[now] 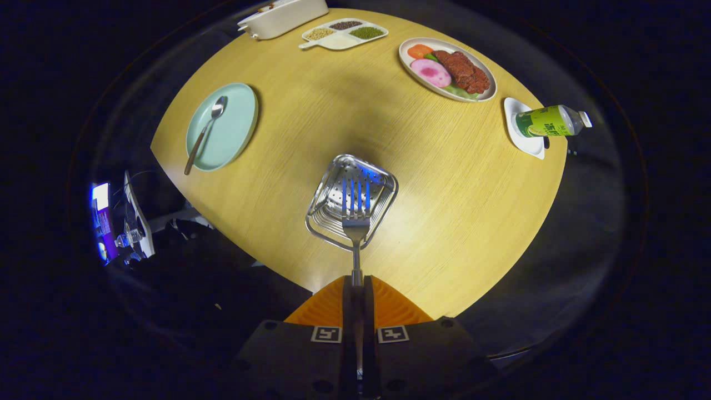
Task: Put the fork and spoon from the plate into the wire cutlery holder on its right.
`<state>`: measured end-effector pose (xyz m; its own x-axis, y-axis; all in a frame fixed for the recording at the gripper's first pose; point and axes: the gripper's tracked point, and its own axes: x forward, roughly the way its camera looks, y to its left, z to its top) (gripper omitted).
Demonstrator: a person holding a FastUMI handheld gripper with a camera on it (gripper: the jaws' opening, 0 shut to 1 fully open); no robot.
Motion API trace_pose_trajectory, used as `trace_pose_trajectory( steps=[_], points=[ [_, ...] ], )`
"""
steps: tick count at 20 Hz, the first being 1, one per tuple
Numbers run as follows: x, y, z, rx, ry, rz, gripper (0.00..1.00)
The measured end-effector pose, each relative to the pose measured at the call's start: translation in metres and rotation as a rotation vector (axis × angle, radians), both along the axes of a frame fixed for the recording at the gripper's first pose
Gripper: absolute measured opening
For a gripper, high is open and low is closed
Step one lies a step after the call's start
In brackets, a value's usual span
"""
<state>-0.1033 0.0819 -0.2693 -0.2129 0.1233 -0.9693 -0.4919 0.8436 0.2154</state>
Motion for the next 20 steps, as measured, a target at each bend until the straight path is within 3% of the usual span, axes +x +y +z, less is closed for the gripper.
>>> trace_pose_trajectory(
  steps=[9,16,20],
  points=[
    [-0.001,0.006,-0.033,-0.157,0.157,0.124,0.08],
    [0.001,0.016,-0.048,-0.191,0.193,0.097,0.09],
    [-0.001,0.014,-0.049,-0.191,0.189,0.069,0.14]
  ],
)
